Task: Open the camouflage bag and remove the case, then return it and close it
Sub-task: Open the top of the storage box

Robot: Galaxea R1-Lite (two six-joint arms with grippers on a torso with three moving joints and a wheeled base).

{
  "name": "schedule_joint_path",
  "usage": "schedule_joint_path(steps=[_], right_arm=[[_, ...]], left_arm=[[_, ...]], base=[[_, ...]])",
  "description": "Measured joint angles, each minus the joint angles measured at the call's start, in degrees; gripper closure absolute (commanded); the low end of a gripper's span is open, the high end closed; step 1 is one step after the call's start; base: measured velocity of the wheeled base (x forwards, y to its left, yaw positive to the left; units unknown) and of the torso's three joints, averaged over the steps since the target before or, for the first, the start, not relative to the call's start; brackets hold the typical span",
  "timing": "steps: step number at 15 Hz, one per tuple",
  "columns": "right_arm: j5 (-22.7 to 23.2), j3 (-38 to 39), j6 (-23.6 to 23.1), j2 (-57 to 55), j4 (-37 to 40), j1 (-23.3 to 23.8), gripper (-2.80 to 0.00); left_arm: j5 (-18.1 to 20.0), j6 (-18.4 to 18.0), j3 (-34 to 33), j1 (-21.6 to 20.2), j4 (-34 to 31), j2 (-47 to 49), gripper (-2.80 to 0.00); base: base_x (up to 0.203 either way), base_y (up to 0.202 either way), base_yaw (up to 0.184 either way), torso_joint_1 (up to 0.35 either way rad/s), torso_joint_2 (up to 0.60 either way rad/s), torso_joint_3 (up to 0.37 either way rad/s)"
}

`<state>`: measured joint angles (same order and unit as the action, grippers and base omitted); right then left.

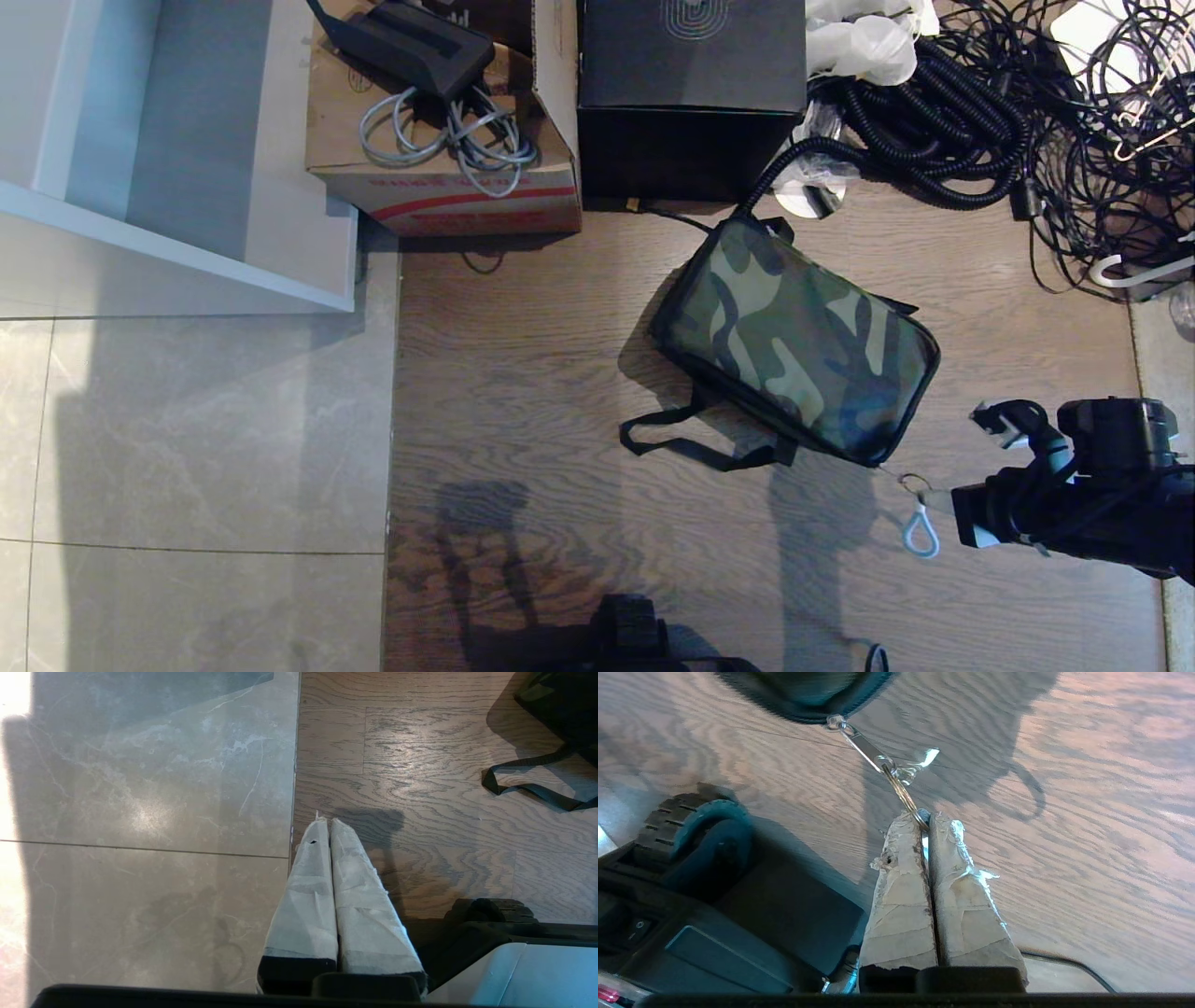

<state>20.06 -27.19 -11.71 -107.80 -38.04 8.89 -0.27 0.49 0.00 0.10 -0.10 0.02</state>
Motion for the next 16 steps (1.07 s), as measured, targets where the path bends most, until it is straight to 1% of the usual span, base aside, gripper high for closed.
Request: schedule_joint_path(steps=[7, 12, 16], right_arm=[[0.02, -5.49, 0.25, 0.06, 2.44, 2.58, 0.0], [2.21, -11.19, 0.23, -0.27, 2.22, 6.07, 0.0], [2.32, -15.2, 0.44, -1.18, 1.62, 7.9, 0.0]], left_arm=[[-0.02, 0.02, 0.0, 0.0, 0.0, 0.0, 0.0], [-0.03, 0.0, 0.0, 0.0, 0.0, 0.0, 0.0], [-0.03, 0.01, 0.0, 0.0, 0.01, 0.0, 0.0]], base=[[0.0, 0.0, 0.0, 0.0, 0.0, 0.0], [0.0, 0.0, 0.0, 0.0, 0.0, 0.0], [0.0, 0.0, 0.0, 0.0, 0.0, 0.0]])
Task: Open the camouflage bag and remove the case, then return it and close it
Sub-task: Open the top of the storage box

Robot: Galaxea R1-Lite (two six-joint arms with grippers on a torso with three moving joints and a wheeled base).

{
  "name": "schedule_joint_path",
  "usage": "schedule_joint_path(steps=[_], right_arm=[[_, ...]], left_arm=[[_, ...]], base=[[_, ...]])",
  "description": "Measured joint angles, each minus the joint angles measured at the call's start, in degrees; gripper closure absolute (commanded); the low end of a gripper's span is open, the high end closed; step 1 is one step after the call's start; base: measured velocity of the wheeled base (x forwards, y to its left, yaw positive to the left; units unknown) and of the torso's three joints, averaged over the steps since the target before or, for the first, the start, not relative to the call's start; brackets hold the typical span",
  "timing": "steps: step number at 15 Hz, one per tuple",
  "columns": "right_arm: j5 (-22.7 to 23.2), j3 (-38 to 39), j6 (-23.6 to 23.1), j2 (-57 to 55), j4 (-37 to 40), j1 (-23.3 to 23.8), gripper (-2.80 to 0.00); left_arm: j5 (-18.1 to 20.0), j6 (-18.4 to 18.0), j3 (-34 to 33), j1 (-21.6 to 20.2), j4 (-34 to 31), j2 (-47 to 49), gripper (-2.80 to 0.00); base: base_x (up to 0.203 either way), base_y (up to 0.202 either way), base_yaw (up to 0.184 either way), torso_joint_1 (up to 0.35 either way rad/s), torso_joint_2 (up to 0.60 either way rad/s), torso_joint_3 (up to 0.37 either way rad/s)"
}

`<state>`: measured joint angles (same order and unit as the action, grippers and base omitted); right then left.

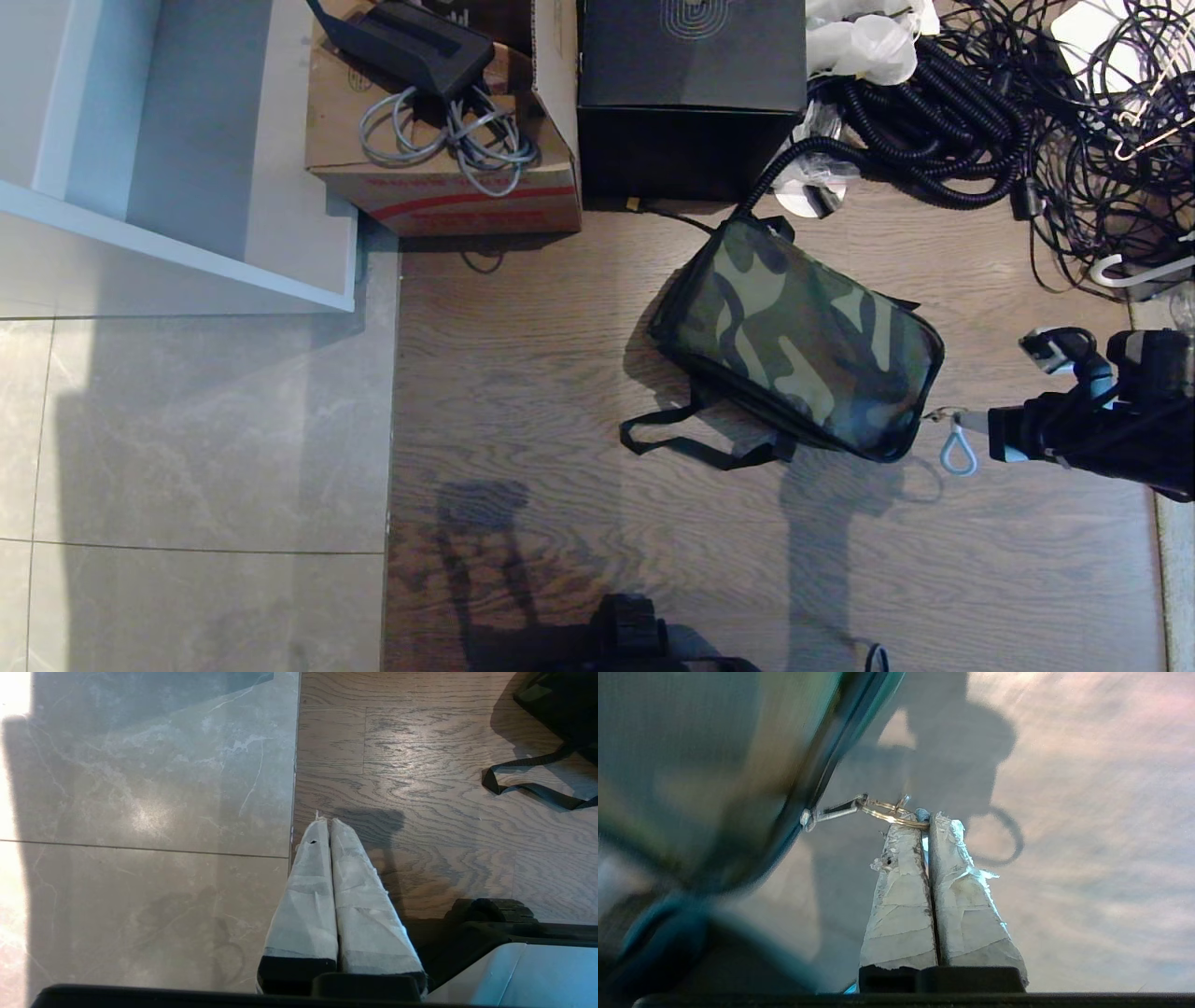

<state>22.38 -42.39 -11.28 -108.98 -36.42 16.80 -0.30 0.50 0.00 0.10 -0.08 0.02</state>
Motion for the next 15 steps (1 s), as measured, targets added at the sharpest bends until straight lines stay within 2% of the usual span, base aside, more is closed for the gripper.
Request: schedule_joint_path(steps=[5, 8, 11, 12, 15], right_arm=[[0.05, -6.48, 1.11, -1.95, -0.09, 2.57, 0.0], [-0.01, -10.78, 6.03, -2.71, 0.01, 2.98, 0.0], [-0.01, -14.8, 14.29, -2.93, 0.33, 3.01, 0.0], [-0.01, -14.96, 15.07, -2.9, 0.39, 2.99, -2.8], [-0.03, -13.63, 14.85, -2.63, 0.43, 2.83, -2.8]], left_arm=[[0.03, 0.02, 0.0, -0.05, -0.01, 0.0, 0.0], [-0.01, 0.01, 0.0, 0.0, 0.01, 0.0, 0.0], [-0.01, 0.02, 0.02, 0.0, -0.01, 0.0, 0.0], [-0.01, 0.0, 0.01, 0.0, 0.01, 0.0, 0.0], [0.01, 0.01, 0.0, 0.0, -0.01, 0.0, 0.0]], base=[[0.0, 0.0, 0.0, 0.0, 0.0, 0.0], [0.0, 0.0, 0.0, 0.0, 0.0, 0.0], [0.0, 0.0, 0.0, 0.0, 0.0, 0.0], [0.0, 0.0, 0.0, 0.0, 0.0, 0.0], [0.0, 0.0, 0.0, 0.0, 0.0, 0.0]])
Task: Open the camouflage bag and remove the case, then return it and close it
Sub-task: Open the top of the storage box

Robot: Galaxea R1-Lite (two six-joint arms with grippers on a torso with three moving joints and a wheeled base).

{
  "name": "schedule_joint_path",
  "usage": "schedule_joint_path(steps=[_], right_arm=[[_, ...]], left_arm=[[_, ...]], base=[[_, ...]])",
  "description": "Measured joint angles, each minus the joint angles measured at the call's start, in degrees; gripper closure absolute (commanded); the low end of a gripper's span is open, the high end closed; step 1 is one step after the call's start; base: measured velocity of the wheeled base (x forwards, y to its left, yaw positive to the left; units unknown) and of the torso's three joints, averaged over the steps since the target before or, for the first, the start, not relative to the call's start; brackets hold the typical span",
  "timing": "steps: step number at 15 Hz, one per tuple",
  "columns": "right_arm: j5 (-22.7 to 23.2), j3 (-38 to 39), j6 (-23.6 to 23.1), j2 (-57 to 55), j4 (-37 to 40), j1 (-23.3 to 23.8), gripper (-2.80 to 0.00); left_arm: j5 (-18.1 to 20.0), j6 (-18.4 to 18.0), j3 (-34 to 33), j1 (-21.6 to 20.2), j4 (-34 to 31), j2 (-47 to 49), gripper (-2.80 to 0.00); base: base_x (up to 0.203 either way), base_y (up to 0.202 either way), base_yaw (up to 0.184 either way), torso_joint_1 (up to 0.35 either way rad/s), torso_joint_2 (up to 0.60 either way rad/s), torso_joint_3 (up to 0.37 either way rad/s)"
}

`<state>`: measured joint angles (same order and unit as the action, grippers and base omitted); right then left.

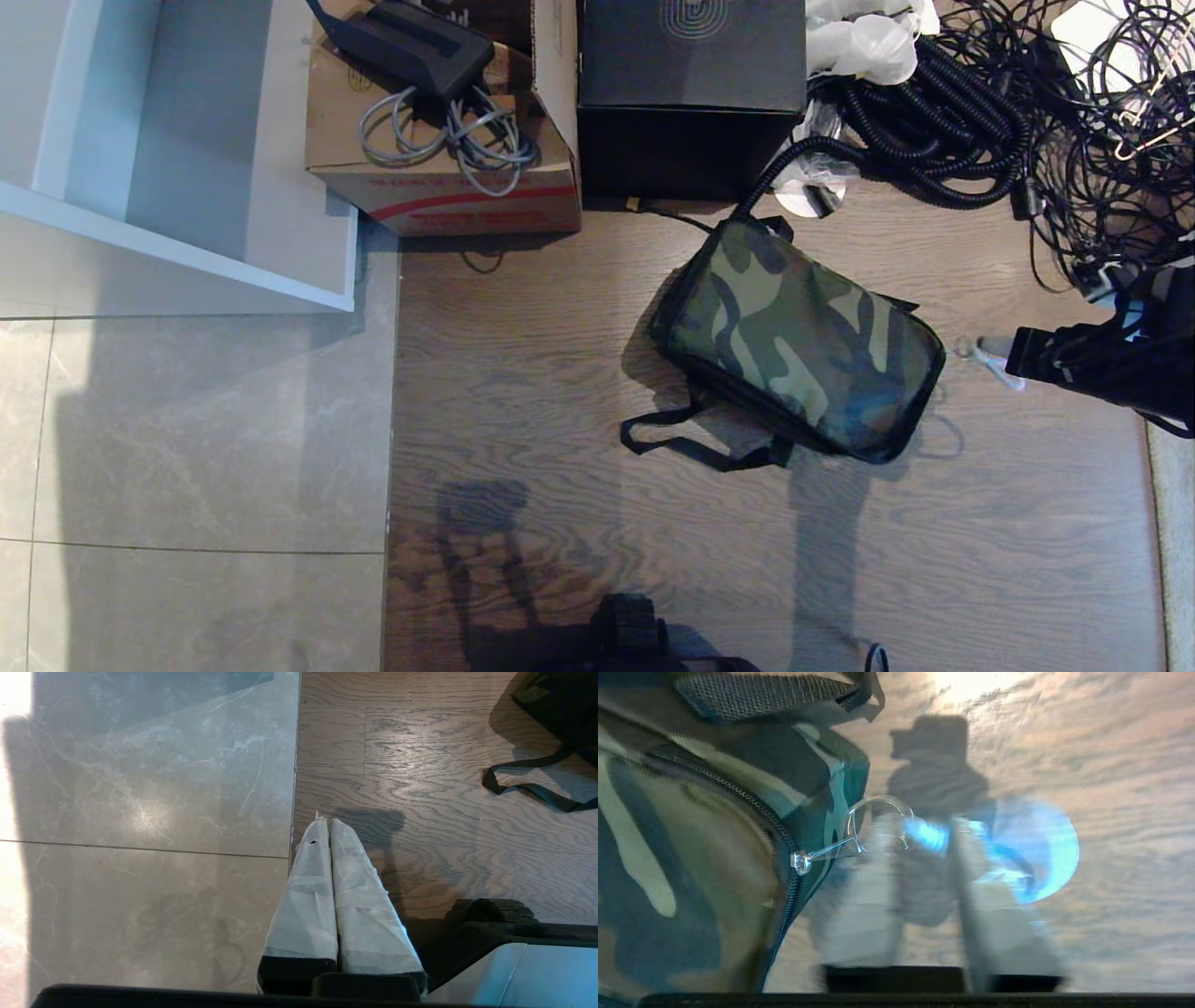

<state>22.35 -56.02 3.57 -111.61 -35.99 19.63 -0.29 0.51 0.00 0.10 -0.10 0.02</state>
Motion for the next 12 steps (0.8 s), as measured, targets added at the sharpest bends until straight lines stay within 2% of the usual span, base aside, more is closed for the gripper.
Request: schedule_joint_path(steps=[3, 5, 8, 10, 12], right_arm=[[0.27, 1.4, -0.56, 0.77, 0.16, -0.11, -2.8], [1.39, 3.85, -3.27, 1.83, 0.22, -0.14, -2.8], [5.91, 9.34, -2.94, 4.57, 2.71, -1.34, -2.8], [8.16, 13.22, 0.9, 6.2, 4.65, -3.58, -2.8], [8.69, 15.65, 7.61, 7.32, 4.64, -6.82, -2.8]], left_arm=[[0.0, 0.0, 0.0, 0.0, 0.01, 0.0, 0.0], [0.0, 0.0, 0.0, 0.0, 0.0, 0.0, 0.0], [0.05, -0.02, 0.0, 0.0, 0.0, 0.0, 0.0], [0.07, -0.02, 0.0, 0.0, 0.02, 0.0, 0.0], [0.05, -0.01, 0.0, 0.0, 0.0, 0.0, 0.0]], base=[[0.0, 0.0, 0.0, 0.0, 0.0, 0.0], [0.0, 0.0, 0.0, 0.0, 0.0, 0.0], [0.0, 0.0, 0.0, 0.0, 0.0, 0.0], [0.0, 0.0, 0.0, 0.0, 0.0, 0.0], [0.0, 0.0, 0.0, 0.0, 0.0, 0.0]])
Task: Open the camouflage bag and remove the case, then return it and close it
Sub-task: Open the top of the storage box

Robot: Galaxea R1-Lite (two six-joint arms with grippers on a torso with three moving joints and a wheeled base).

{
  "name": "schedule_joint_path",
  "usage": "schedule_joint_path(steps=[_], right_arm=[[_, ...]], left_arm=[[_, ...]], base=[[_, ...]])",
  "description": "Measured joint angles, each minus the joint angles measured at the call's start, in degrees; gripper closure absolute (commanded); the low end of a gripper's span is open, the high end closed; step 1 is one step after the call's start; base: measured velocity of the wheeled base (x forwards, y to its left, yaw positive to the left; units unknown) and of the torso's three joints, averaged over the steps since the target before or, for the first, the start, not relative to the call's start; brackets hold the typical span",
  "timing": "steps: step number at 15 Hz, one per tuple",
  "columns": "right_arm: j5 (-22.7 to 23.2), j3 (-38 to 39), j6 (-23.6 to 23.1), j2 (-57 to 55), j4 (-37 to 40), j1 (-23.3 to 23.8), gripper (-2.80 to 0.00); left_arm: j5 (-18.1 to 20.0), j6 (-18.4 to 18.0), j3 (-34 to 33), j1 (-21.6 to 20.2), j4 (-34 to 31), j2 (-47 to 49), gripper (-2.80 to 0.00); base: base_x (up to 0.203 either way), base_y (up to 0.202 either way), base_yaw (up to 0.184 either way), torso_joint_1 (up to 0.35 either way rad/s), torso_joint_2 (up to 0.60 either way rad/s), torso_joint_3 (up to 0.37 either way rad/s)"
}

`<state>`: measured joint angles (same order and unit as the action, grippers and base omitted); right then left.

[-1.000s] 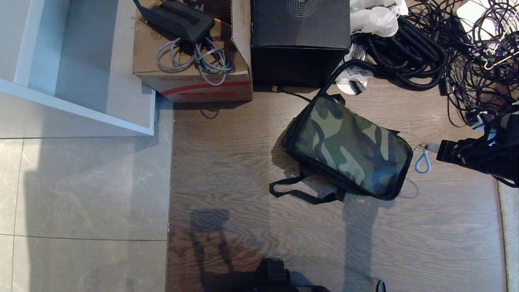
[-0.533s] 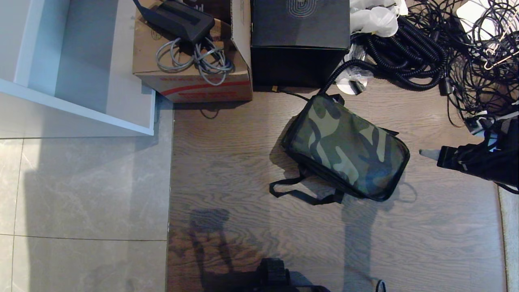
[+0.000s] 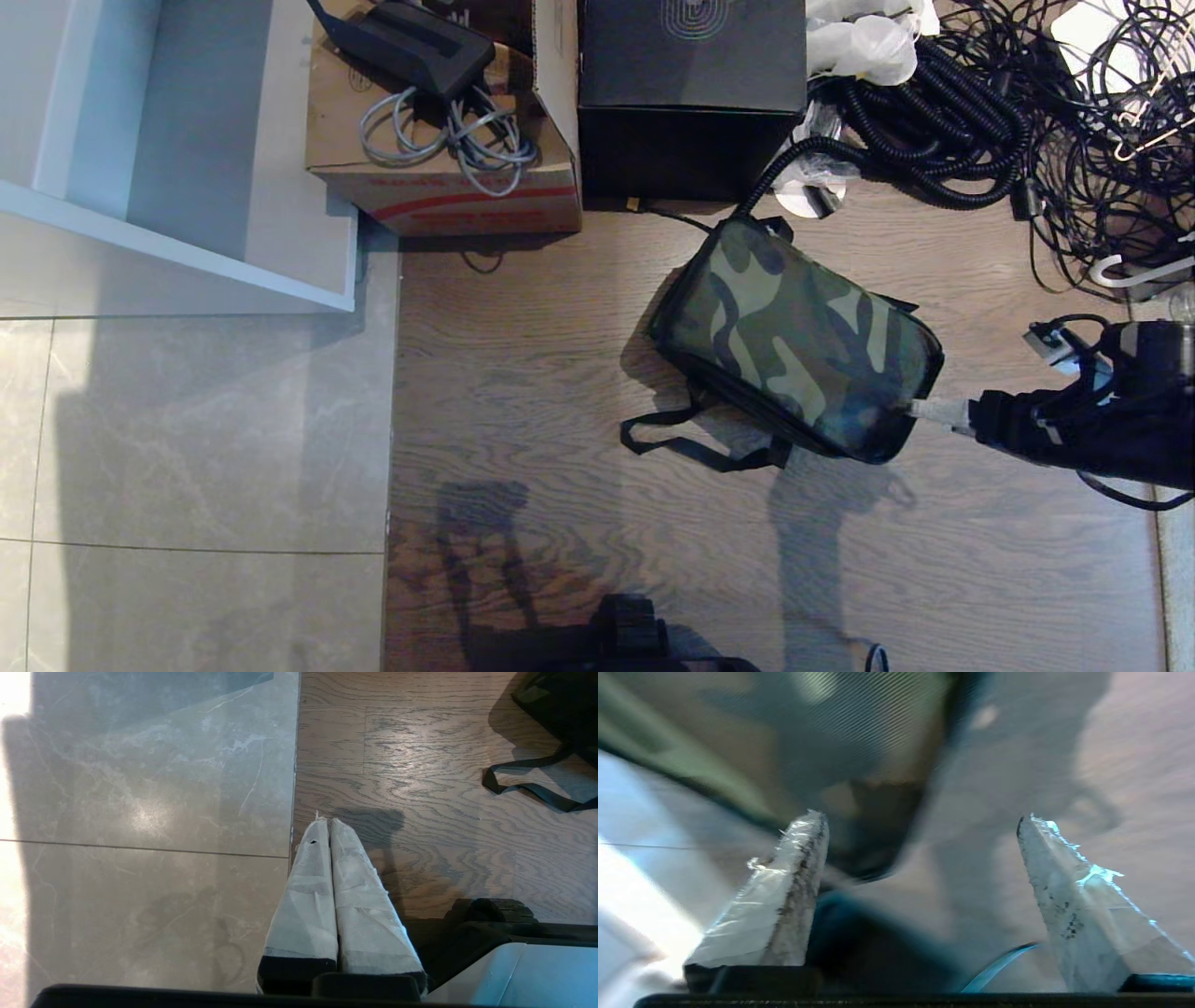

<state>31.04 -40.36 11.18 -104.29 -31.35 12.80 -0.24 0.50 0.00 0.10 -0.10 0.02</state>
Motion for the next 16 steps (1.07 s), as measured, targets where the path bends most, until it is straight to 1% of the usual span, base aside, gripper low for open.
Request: schedule_joint_path(steps=[2, 3, 5, 6, 8, 14, 15, 16], right_arm=[[0.05, 1.36, 5.77, 0.6, -0.36, -2.45, -2.8], [0.05, 1.64, 7.22, 0.7, -1.0, -3.37, -2.8], [-0.03, 2.82, 13.26, 0.18, -4.79, -5.9, -2.8], [-0.23, 3.32, 15.42, -0.33, -6.71, -6.92, -2.8], [-0.44, 3.9, 16.12, -1.41, -8.54, -7.85, -2.8], [-0.5, 3.71, 16.27, -3.55, -8.8, -8.51, -2.8], [-0.73, 3.86, 16.56, -3.7, -9.13, -8.51, 0.0], [-1.02, 4.1, 16.87, -3.89, -9.63, -8.51, 0.0]], left_arm=[[0.0, -0.01, 0.0, 0.0, 0.02, 0.0, 0.0], [-0.06, -0.01, 0.0, 0.0, 0.02, 0.0, 0.0], [-0.02, -0.01, 0.0, 0.0, -0.01, 0.0, 0.0], [0.0, 0.0, 0.0, 0.0, 0.01, 0.0, 0.0], [-0.06, 0.01, 0.0, -0.03, 0.02, 0.0, 0.0], [-0.02, 0.01, 0.0, 0.0, 0.0, 0.0, 0.0], [-0.05, 0.0, 0.0, 0.0, 0.01, 0.0, 0.0], [-0.07, 0.0, 0.0, 0.0, 0.0, 0.0, 0.0]], base=[[0.0, 0.0, 0.0, 0.0, 0.0, 0.0], [0.0, 0.0, 0.0, 0.0, 0.0, 0.0], [0.0, 0.0, 0.0, 0.0, 0.0, 0.0], [0.0, 0.0, 0.0, 0.0, 0.0, 0.0], [0.0, 0.0, 0.0, 0.0, 0.0, 0.0], [0.0, 0.0, 0.0, 0.0, 0.0, 0.0], [0.0, 0.0, 0.0, 0.0, 0.0, 0.0], [0.0, 0.0, 0.0, 0.0, 0.0, 0.0]])
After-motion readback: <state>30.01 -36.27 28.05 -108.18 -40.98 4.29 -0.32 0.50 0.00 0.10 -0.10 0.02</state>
